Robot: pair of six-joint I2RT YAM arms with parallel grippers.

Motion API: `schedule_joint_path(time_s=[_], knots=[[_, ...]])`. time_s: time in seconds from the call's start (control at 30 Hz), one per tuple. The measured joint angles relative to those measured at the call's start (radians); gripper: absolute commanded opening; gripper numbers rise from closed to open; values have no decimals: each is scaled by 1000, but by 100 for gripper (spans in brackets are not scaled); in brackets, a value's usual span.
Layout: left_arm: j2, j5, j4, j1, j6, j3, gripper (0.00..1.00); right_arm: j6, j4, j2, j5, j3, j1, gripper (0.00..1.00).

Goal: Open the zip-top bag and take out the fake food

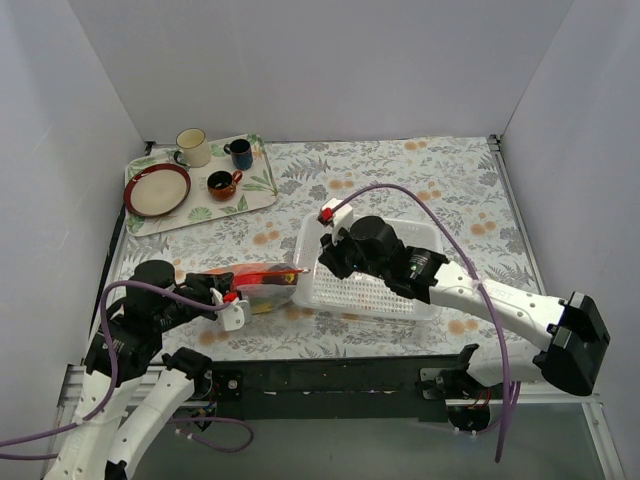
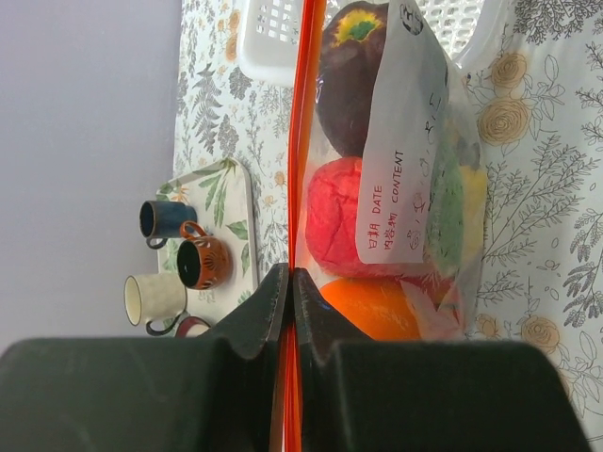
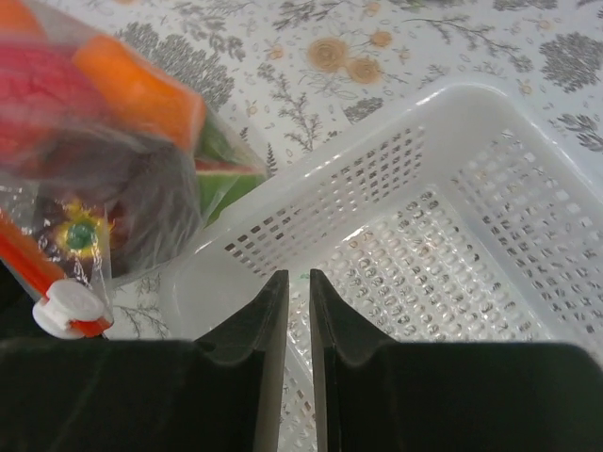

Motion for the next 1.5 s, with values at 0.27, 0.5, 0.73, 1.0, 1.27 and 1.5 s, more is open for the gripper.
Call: schedule_joint_path(time_s=[0.27,0.5,0.73,1.0,1.27,1.5], knots=[[-7,5,0,0,18,-10,0,-173,92,1,-259,-108,5,21],[-7,4,0,0,25,-10,0,-241,160,-108,-340,-156,28,29],[-4,-9,-1,1,25,-10,0,-289,170,-72,-353,-87,48,29],[19,-12,-5,1,24,-7,0,-313,171,-17,-360,-52,53,29],[34,-13,-10,1,17,3,0,-358,130,-13,-335,-25,66,57],[41,-13,-29,1,10,19,0,-398,130,-79,-299,-33,67,77]])
